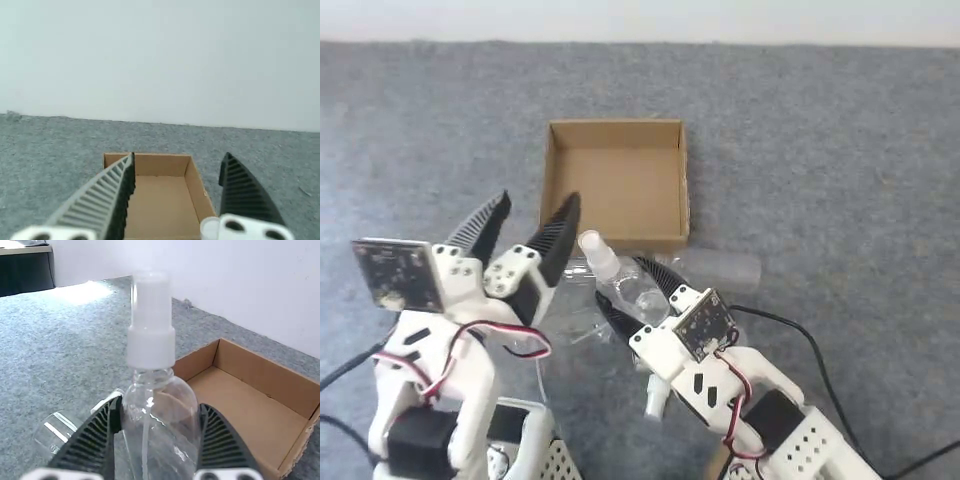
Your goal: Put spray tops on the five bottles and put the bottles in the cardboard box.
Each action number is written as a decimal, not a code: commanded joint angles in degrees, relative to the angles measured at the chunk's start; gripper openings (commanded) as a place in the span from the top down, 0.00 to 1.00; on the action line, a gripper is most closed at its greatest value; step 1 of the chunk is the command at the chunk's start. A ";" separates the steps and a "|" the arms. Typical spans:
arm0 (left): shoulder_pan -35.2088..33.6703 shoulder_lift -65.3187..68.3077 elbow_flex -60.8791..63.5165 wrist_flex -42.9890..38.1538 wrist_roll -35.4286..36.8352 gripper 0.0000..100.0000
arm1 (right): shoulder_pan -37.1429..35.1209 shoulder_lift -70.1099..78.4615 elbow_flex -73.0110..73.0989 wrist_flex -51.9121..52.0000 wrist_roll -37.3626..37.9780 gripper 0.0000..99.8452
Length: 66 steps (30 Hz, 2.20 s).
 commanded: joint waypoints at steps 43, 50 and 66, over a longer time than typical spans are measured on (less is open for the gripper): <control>8.44 -0.35 15.08 0.62 -4.75 0.75 | 2.33 1.01 -0.70 -1.36 0.53 0.96; 3.43 -0.35 13.76 0.09 -4.57 0.75 | 2.33 1.01 -0.79 -1.36 0.53 0.96; 10.73 -0.35 14.29 4.48 -6.68 0.75 | 2.33 1.01 -0.79 -1.36 0.53 0.96</control>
